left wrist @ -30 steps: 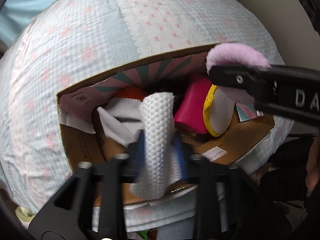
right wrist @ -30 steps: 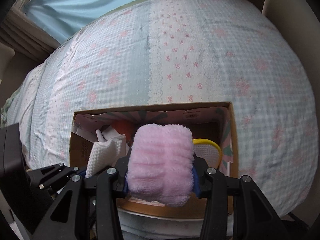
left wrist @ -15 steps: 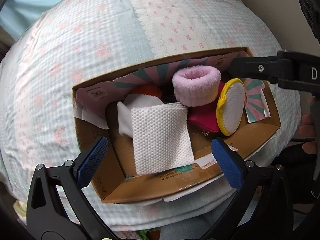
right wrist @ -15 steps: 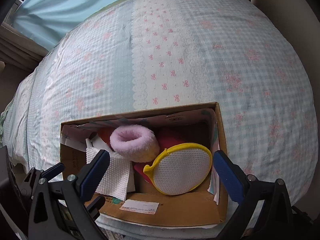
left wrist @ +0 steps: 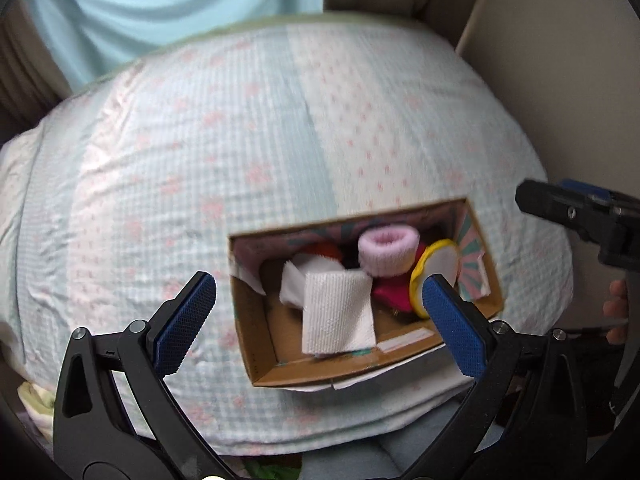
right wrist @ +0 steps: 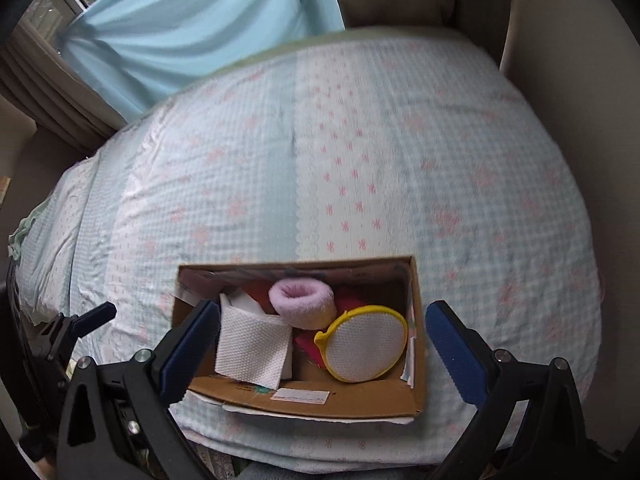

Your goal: Organize soft objects

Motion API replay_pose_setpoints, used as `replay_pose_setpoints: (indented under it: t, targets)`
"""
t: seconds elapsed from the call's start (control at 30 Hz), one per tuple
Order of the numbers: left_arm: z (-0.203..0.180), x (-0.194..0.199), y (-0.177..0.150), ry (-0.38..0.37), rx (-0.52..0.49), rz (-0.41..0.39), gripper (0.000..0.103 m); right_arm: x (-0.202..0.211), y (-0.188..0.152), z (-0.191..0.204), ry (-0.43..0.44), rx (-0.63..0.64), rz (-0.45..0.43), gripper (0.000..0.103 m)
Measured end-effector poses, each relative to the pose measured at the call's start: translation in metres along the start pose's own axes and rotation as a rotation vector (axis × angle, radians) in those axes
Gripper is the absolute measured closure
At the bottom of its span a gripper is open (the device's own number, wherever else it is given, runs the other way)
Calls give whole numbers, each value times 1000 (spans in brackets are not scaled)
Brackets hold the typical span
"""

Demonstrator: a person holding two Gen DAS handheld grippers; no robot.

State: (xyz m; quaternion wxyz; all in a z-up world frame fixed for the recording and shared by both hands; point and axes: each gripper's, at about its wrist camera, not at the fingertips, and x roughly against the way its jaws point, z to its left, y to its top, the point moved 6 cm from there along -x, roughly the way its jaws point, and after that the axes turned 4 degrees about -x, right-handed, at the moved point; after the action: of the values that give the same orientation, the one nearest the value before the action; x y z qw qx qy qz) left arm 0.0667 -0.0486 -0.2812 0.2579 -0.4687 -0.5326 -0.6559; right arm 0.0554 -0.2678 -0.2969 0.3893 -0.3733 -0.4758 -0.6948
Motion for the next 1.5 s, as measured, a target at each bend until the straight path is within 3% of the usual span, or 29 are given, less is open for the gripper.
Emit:
replay_pose_setpoints:
  t: [0.23,0.67,0.93,1.5]
  targets:
    - [13,113,41,94,41,-242,0,96,25,24,-20,83,-159,0]
    - [29,221,56,115,111,-459,0,220,35,56,-79,138,-421,0]
    - [23,235,52,133,101,-497,0,241,25,63,-112,146,-492,0]
    - [19,241,46,148,89,-514,0,245,17,65,-138,131,-517,1]
